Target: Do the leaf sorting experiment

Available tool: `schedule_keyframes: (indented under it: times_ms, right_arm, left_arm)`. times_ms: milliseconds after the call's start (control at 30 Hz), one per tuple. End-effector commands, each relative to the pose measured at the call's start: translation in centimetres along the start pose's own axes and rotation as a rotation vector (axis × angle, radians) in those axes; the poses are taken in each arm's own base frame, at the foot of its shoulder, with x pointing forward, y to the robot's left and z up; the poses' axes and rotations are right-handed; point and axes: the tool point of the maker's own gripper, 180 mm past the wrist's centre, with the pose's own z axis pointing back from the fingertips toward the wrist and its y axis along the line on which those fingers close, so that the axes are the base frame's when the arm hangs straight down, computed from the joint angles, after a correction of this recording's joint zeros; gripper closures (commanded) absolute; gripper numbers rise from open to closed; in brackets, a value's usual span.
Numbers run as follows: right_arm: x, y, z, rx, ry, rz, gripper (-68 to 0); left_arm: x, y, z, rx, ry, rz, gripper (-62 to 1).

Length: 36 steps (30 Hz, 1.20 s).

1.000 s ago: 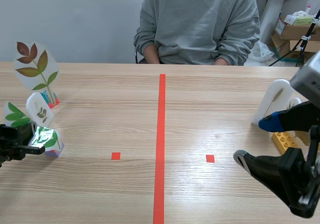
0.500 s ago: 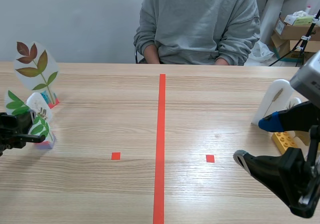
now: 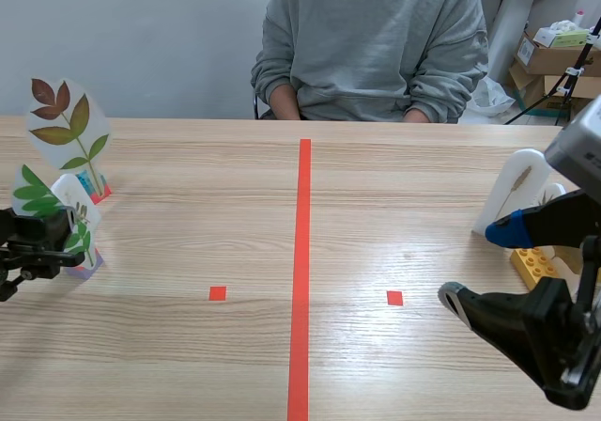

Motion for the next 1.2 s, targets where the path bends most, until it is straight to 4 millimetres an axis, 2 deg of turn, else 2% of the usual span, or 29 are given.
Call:
schedule_keyframes:
  times_ms: [0, 200, 367, 500, 667, 800, 1000, 1167]
  right_arm:
    - [0.7, -0.4, 0.2, -0.005, -0.021, 0.017, -46.2]
    - [0.7, -0.4, 0.2, -0.005, -0.021, 0.017, -46.2]
    - [0.7, -0.4, 0.2, -0.005, -0.02, 0.018, -46.2]
    - [0.7, -0.4, 0.2, -0.005, -0.02, 0.017, -46.2]
    - [0.7, -0.4, 0.2, -0.006, -0.02, 0.018, -46.2]
    - [0.6, -0.5, 0.2, -0.007, -0.015, 0.018, -46.2]
    - [0.4, -0.5, 0.2, -0.007, -0.005, 0.017, -46.2]
    - [0.5, -0.5, 0.2, -0.006, -0.009, 0.017, -46.2]
  left_arm:
    - [1.6, 0.4, -0.1, 0.005, -0.044, -0.01, -31.6]
    - [1.7, 0.4, -0.1, 0.004, -0.052, -0.009, -52.6]
    - [2.2, 0.3, 0.3, 0.001, -0.092, -0.013, -62.3]
    - [2.8, -0.1, 1.7, -0.009, -0.13, -0.037, -62.3]
    - [4.1, 0.4, 4.5, 0.009, -0.148, -0.088, -62.3]
    - [3.9, -0.2, 6.7, -0.025, -0.101, -0.146, -62.3]
    - [4.3, -2.8, 9.6, -0.115, -0.067, -0.213, -62.3]
    - [5.3, -6.9, 11.3, -0.26, -0.067, -0.223, -62.3]
